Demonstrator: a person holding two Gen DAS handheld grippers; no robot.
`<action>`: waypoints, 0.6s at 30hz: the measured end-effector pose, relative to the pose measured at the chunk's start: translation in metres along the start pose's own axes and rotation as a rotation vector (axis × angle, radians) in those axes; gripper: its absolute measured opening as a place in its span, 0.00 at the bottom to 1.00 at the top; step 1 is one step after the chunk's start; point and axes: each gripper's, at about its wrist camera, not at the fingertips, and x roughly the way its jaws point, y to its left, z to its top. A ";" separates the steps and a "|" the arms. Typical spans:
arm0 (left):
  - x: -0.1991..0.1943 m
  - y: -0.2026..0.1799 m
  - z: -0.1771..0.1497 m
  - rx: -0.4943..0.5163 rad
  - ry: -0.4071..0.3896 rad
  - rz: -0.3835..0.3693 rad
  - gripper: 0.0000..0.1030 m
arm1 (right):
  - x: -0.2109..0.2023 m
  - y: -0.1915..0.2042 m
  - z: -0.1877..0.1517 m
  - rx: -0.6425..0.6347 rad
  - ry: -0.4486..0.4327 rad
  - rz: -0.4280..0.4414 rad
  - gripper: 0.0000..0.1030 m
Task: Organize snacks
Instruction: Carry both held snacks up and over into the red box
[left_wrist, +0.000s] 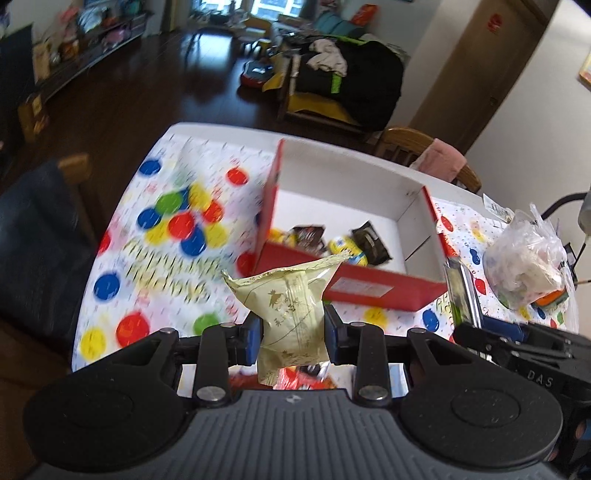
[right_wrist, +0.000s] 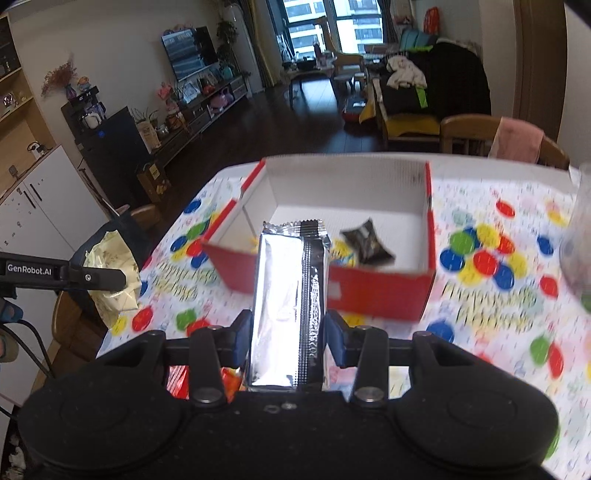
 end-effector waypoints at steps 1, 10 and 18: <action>0.002 -0.005 0.005 0.013 -0.003 0.005 0.32 | 0.002 -0.002 0.005 -0.004 -0.005 -0.003 0.40; 0.030 -0.039 0.050 0.085 -0.004 0.046 0.32 | 0.028 -0.016 0.047 -0.056 -0.024 -0.050 0.39; 0.076 -0.061 0.085 0.160 0.046 0.108 0.32 | 0.066 -0.038 0.076 -0.070 -0.006 -0.099 0.39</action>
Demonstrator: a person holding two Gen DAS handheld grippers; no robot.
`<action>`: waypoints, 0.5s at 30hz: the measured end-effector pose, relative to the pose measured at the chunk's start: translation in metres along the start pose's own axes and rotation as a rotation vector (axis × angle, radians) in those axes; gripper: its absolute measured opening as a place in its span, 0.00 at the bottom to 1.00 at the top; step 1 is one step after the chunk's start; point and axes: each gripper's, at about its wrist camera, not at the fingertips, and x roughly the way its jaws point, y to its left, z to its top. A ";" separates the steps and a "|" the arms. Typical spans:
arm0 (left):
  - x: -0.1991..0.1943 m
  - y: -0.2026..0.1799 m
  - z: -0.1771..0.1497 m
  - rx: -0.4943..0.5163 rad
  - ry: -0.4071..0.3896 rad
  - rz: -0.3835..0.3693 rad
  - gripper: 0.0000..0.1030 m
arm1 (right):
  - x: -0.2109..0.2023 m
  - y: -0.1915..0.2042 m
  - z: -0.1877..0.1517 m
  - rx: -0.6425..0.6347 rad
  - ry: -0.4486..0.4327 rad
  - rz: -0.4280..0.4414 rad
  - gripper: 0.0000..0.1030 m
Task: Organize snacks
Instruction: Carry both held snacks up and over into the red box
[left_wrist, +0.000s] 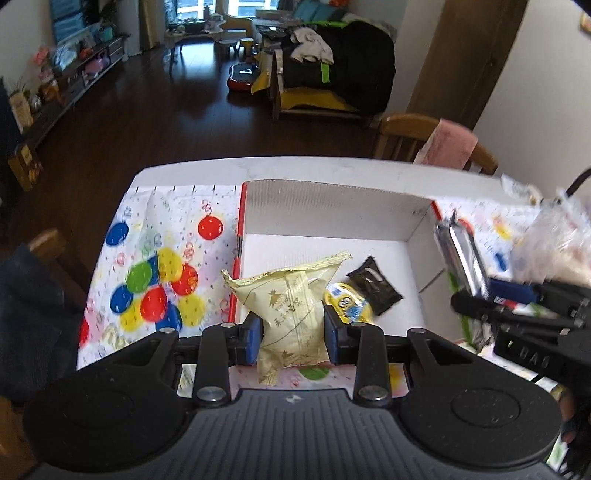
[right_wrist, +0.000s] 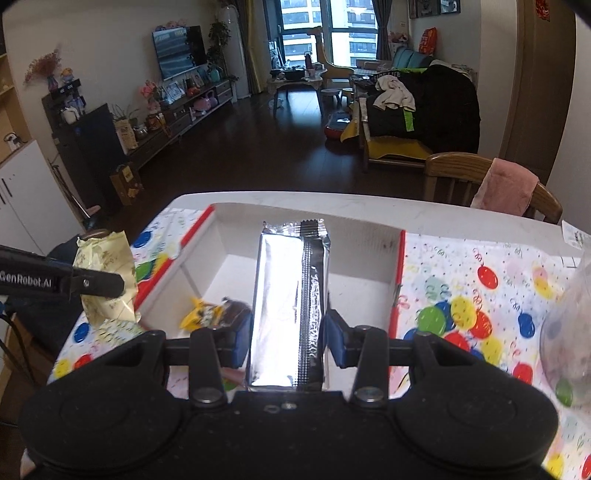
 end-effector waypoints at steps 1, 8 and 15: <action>0.007 -0.003 0.004 0.009 0.010 0.010 0.32 | 0.006 -0.002 0.003 0.000 0.006 -0.004 0.39; 0.053 -0.010 0.026 0.009 0.093 0.040 0.32 | 0.048 -0.014 0.010 0.002 0.070 -0.018 0.39; 0.094 -0.010 0.040 0.004 0.166 0.088 0.32 | 0.091 -0.015 0.018 -0.012 0.146 -0.001 0.39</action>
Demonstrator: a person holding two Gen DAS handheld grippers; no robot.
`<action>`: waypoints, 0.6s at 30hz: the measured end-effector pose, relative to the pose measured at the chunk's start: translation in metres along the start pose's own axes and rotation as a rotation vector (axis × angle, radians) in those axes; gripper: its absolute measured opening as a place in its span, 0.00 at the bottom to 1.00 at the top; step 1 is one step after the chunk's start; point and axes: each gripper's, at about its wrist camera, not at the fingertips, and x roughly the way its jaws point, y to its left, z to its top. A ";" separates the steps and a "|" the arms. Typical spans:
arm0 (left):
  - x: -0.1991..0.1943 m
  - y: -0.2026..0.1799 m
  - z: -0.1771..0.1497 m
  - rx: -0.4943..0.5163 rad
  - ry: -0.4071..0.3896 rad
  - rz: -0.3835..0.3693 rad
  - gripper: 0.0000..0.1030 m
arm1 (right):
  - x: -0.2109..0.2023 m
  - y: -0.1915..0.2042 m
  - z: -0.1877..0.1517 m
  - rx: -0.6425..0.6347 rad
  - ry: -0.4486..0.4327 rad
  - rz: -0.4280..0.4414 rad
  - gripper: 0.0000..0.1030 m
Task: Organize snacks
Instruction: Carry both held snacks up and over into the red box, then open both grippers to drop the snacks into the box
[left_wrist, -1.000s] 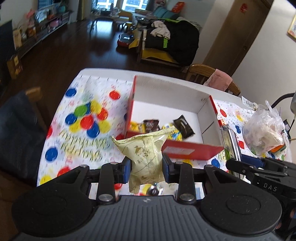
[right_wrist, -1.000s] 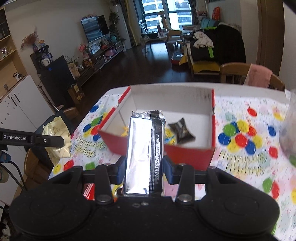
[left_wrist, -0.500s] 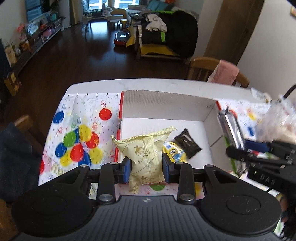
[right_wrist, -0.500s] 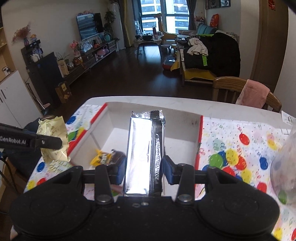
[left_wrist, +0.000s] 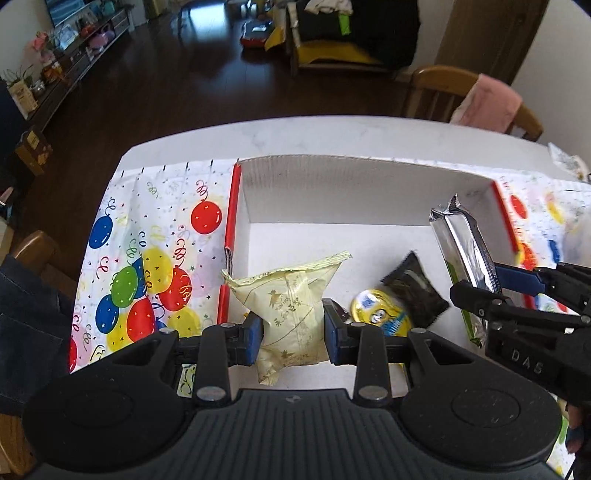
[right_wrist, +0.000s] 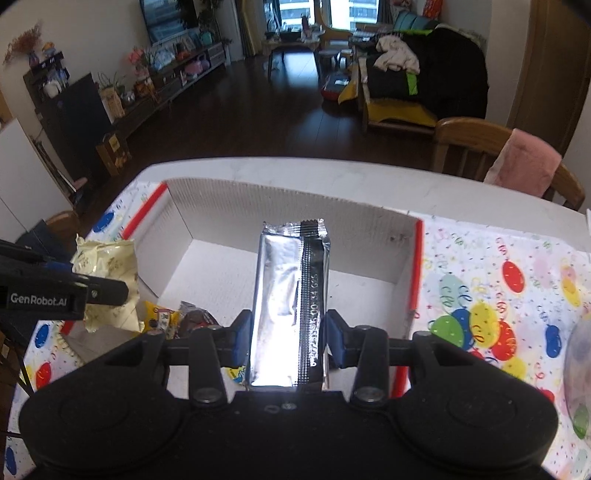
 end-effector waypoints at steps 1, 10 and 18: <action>0.005 -0.001 0.003 0.000 0.011 0.004 0.32 | 0.005 0.002 0.001 -0.010 0.009 0.000 0.39; 0.043 -0.014 0.017 0.055 0.108 0.040 0.32 | 0.043 0.016 0.007 -0.093 0.076 -0.025 0.39; 0.064 -0.018 0.019 0.070 0.155 0.060 0.32 | 0.058 0.018 0.002 -0.120 0.114 -0.036 0.39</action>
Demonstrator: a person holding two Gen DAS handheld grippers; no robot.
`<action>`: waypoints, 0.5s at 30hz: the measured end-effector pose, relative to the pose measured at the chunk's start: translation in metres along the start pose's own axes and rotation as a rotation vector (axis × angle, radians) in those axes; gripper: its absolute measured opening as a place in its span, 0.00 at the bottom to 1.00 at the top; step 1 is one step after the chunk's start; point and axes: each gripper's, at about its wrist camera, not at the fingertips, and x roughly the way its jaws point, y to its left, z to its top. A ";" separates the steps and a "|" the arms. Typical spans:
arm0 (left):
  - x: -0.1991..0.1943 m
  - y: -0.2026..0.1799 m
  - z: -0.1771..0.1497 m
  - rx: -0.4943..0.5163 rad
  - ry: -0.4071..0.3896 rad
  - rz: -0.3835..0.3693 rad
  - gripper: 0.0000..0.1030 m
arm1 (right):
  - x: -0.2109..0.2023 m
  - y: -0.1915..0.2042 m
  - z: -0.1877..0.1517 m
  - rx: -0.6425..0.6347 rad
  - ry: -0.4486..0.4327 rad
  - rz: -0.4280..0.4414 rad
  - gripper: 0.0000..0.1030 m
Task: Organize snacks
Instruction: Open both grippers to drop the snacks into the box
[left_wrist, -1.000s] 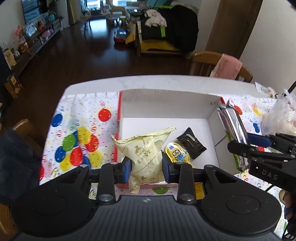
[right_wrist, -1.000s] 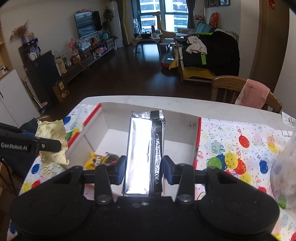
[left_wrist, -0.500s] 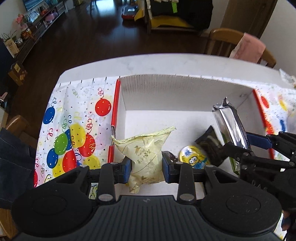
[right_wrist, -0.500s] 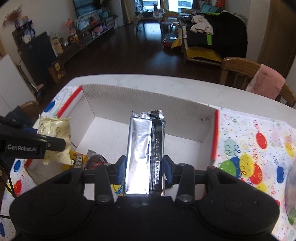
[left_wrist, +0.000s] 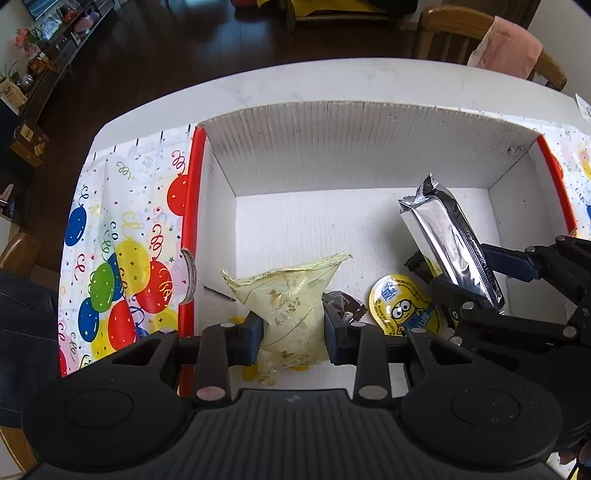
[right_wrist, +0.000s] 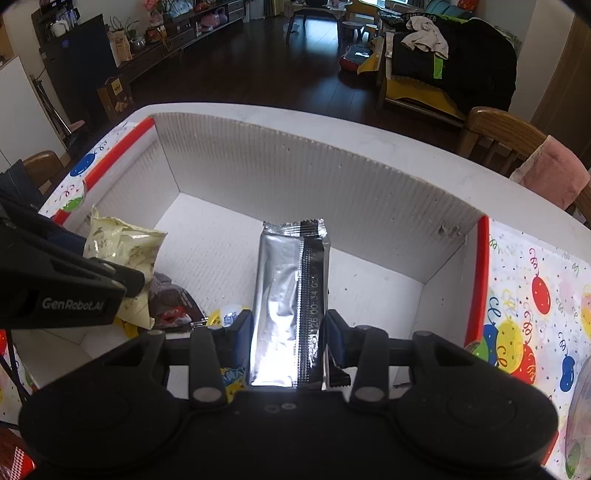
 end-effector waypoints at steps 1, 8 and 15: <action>0.002 0.000 0.000 0.000 0.003 0.000 0.32 | 0.001 0.000 0.000 -0.001 0.003 0.000 0.39; 0.004 0.001 -0.001 -0.002 0.005 -0.005 0.32 | 0.003 0.001 -0.002 0.001 0.017 0.012 0.39; -0.003 0.005 -0.004 -0.030 -0.019 -0.024 0.51 | -0.004 -0.001 -0.005 0.018 0.005 0.026 0.40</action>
